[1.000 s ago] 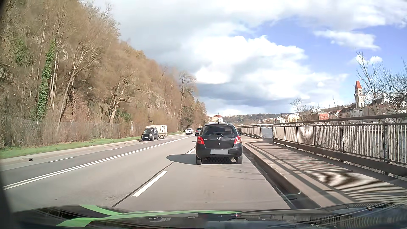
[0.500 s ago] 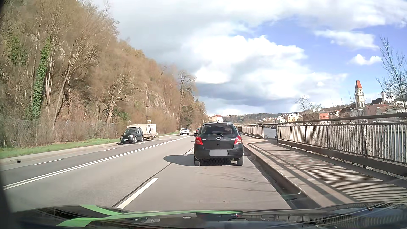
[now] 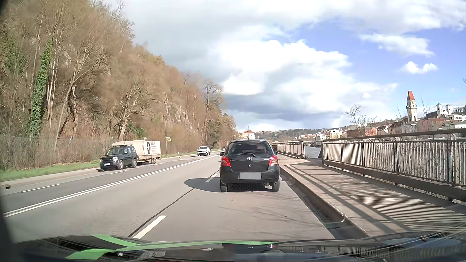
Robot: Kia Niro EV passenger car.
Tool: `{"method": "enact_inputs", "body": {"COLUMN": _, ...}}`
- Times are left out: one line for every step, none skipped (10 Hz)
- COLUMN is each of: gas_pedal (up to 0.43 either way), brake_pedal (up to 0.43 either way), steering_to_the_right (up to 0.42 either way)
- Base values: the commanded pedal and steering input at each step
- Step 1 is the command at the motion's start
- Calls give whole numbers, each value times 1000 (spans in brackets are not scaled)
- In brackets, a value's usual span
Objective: Follow the waypoints while adhering to traffic rules and regulations
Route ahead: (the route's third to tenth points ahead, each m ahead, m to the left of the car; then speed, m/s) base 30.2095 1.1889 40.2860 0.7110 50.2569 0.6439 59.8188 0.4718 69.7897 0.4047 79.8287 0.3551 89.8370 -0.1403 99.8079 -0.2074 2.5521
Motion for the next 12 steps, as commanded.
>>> {"method": "enact_inputs", "body": {"gas_pedal": 0, "brake_pedal": 43, "steering_to_the_right": -4}}
{"method": "enact_inputs", "body": {"gas_pedal": 0, "brake_pedal": 55, "steering_to_the_right": -4}}
{"method": "enact_inputs", "body": {"gas_pedal": 0, "brake_pedal": 49, "steering_to_the_right": -4}}
{"method": "enact_inputs", "body": {"gas_pedal": 0, "brake_pedal": 55, "steering_to_the_right": -4}}
{"method": "enact_inputs", "body": {"gas_pedal": 0, "brake_pedal": 61, "steering_to_the_right": -4}}
{"method": "enact_inputs", "body": {"gas_pedal": 0, "brake_pedal": 67, "steering_to_the_right": -4}}
{"method": "enact_inputs", "body": {"gas_pedal": 0, "brake_pedal": 73, "steering_to_the_right": -4}}
{"method": "enact_inputs", "body": {"gas_pedal": 0, "brake_pedal": 79, "steering_to_the_right": -4}}
{"method": "enact_inputs", "body": {"gas_pedal": 0, "brake_pedal": 85, "steering_to_the_right": -4}}
{"method": "enact_inputs", "body": {"gas_pedal": 0, "brake_pedal": 91, "steering_to_the_right": -4}}
{"method": "enact_inputs", "body": {"gas_pedal": 0, "brake_pedal": 91, "steering_to_the_right": -4}}
{"method": "enact_inputs", "body": {"gas_pedal": 0, "brake_pedal": 98, "steering_to_the_right": -4}}
